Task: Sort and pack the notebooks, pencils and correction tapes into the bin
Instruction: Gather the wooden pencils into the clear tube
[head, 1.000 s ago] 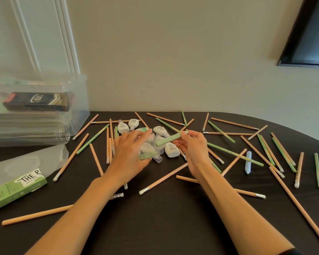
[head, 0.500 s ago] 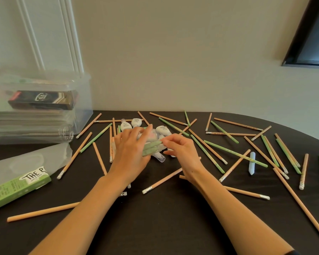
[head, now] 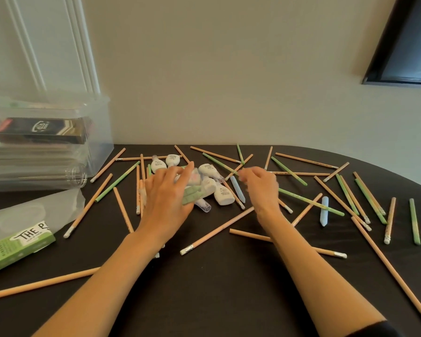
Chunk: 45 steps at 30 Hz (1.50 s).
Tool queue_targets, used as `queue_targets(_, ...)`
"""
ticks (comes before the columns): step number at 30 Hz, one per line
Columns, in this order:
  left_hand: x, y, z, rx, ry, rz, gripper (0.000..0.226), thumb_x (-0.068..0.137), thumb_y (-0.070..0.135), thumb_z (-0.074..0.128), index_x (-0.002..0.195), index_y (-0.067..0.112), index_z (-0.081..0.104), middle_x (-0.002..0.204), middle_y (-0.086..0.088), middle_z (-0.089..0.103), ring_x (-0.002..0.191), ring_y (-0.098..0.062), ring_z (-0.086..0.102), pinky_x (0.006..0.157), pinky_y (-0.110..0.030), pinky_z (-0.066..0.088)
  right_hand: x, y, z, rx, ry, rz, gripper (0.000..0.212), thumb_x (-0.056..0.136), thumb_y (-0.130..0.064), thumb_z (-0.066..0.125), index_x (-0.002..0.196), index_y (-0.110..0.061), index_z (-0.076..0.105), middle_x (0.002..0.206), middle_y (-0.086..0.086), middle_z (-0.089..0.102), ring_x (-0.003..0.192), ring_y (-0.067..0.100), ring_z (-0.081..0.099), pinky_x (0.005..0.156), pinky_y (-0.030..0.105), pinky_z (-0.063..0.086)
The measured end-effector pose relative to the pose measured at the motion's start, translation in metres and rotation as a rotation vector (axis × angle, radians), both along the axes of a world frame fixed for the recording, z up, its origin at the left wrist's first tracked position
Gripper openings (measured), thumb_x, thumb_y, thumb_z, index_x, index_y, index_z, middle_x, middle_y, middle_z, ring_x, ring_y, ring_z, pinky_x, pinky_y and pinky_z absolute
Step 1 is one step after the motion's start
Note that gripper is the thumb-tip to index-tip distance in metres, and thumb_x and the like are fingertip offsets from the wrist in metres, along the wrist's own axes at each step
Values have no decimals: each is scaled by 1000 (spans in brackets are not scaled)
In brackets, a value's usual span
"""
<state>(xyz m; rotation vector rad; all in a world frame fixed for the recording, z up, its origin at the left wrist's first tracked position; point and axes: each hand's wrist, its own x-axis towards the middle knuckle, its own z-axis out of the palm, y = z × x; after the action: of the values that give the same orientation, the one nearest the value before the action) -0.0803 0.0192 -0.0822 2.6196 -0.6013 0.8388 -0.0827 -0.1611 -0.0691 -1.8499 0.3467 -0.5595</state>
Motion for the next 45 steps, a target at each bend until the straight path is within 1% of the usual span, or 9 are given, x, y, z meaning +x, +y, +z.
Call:
queue_targets(2, 0, -2, -2, 10, 10, 1, 72, 83, 26, 65, 144, 24, 27, 132, 0, 41, 123, -18, 30, 94, -25, 12, 5, -17, -10, -353, 181, -140, 19, 91, -21, 51, 84, -10, 65, 81, 4, 63, 84, 18, 57, 74, 31, 48)
queue_targets(4, 1, -3, -3, 15, 24, -3, 71, 84, 27, 63, 145, 25, 25, 133, 0, 40, 124, -18, 28, 96, -26, 10, 9, -24, -18, -512, 360, -108, 23, 87, -25, 56, 81, -7, 66, 94, 12, 65, 99, 25, 56, 88, 38, 48)
queue_targets(11, 1, -3, -7, 41, 27, 22, 72, 84, 23, 63, 144, 26, 24, 133, 0, 37, 125, -17, 26, 96, -26, 9, 16, -18, -19, -600, 429, -90, 24, 83, -34, 64, 88, -11, 70, 98, 6, 65, 107, 22, 52, 95, 37, 39)
queue_targets(15, 2, -3, -8, 37, 48, 43, 73, 85, 22, 62, 145, 25, 21, 135, 0, 35, 126, -18, 26, 100, -28, 13, 8, -20, -15, -325, 129, -201, 11, 88, -15, 58, 89, -8, 65, 74, -3, 57, 68, 8, 53, 68, 21, 45)
queue_targets(19, 3, -2, -7, 29, 72, 59, 73, 85, 24, 61, 145, 25, 20, 136, 1, 33, 126, -17, 26, 101, -29, 18, 0, -16, -1, 52, -219, -268, 8, 89, -12, 57, 88, -19, 60, 85, -1, 63, 76, 8, 60, 68, 17, 48)
queue_targets(23, 3, -1, -7, 14, 79, 67, 72, 85, 24, 61, 145, 25, 20, 139, 1, 32, 128, -17, 26, 102, -29, 19, -5, -11, 10, 407, -270, -96, 16, 91, -6, 51, 87, -17, 63, 79, -3, 63, 66, 4, 61, 56, 10, 50)
queue_targets(30, -1, -1, -6, 1, 40, 9, 71, 86, 25, 61, 145, 25, 21, 137, 1, 34, 126, -17, 25, 96, -24, 12, -9, 5, 8, 458, -194, 139, 24, 91, -2, 51, 79, -18, 63, 78, -1, 63, 59, 2, 65, 55, 11, 51)
queue_targets(38, -4, -2, -5, 70, 35, -95, 74, 82, 23, 67, 144, 22, 27, 134, -2, 42, 126, -20, 31, 96, -25, 12, -9, 2, 7, 581, -140, 148, 21, 92, -4, 50, 83, -17, 63, 85, 2, 64, 62, 6, 66, 55, 12, 51)
queue_targets(45, -3, 3, -3, 16, 19, -62, 73, 78, 19, 72, 141, 18, 35, 130, -5, 46, 124, -23, 35, 96, -26, 14, -9, 5, 7, 542, -103, 213, 18, 88, -4, 58, 103, -11, 54, 81, 4, 65, 61, 7, 68, 57, 15, 53)
